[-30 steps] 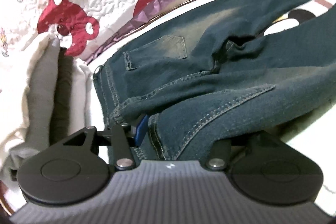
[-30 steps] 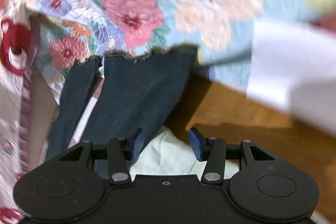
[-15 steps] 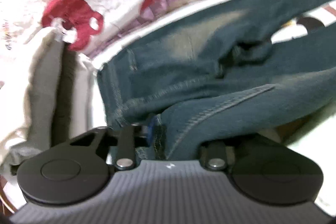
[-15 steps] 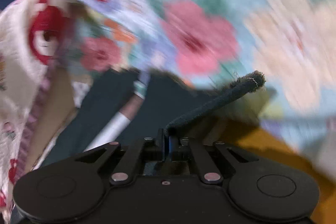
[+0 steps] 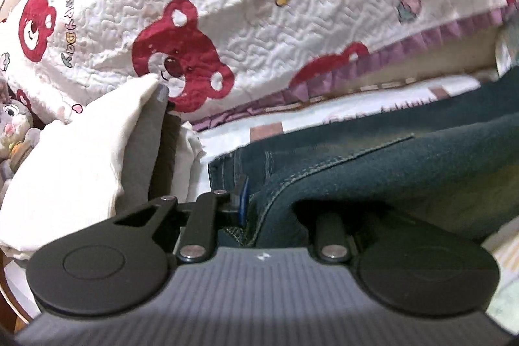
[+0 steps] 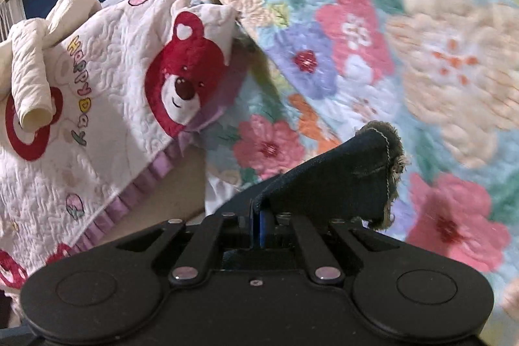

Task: Fold clothes
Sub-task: 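Lift the frayed leg hem with the right gripper while the left gripper holds the waistband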

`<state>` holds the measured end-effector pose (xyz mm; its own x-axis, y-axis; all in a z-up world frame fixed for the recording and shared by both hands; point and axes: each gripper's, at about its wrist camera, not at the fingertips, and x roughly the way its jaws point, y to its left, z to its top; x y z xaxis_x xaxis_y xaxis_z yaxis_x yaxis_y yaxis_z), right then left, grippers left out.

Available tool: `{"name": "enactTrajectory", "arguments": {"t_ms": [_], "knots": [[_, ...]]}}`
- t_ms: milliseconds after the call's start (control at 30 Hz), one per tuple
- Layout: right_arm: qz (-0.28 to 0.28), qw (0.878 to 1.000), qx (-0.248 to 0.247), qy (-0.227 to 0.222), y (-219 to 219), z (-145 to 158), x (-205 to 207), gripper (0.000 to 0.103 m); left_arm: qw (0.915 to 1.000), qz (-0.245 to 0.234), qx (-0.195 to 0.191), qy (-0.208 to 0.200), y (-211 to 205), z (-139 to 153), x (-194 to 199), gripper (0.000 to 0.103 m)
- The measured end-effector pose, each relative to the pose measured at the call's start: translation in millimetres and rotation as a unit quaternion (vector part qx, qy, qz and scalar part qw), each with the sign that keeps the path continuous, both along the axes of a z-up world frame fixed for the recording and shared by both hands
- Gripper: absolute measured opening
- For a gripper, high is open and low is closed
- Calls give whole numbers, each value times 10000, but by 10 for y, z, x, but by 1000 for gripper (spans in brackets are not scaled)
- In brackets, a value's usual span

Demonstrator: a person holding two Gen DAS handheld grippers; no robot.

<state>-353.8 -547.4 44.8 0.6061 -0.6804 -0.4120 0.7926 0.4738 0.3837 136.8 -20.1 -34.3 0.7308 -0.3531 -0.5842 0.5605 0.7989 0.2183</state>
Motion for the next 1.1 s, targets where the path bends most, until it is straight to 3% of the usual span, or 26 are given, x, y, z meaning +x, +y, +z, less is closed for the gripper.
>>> {"name": "enactTrajectory", "arguments": {"t_ms": [200,433,567,733,900,967,1100], "knots": [[127,9991,-7,408,-422,-33,461,4,9987,-158,403,-280,-325,-42,225,21],[281,9921,303,1182,-1118,-328,1165,4,9962,-214,778,-334,-758,-343,714,24],[368,9858,191,1626,-1294,-489,1581,4,9913,-364,1207,-370,-852,-546,834,25],[425,9828,143,1789,-1409,-539,1866,4,9908,-277,1284,-326,-947,-541,877,21],[659,9694,363,2337,-1615,-459,2110,4,9876,-441,1497,-176,-1017,-539,1019,24],[731,9571,618,2734,-1787,-540,2262,4,9846,-583,1642,-150,-1046,-537,1041,24],[825,9480,481,3037,-1858,-609,2562,4,9789,-796,1879,-112,-1110,-548,1099,24]]}}
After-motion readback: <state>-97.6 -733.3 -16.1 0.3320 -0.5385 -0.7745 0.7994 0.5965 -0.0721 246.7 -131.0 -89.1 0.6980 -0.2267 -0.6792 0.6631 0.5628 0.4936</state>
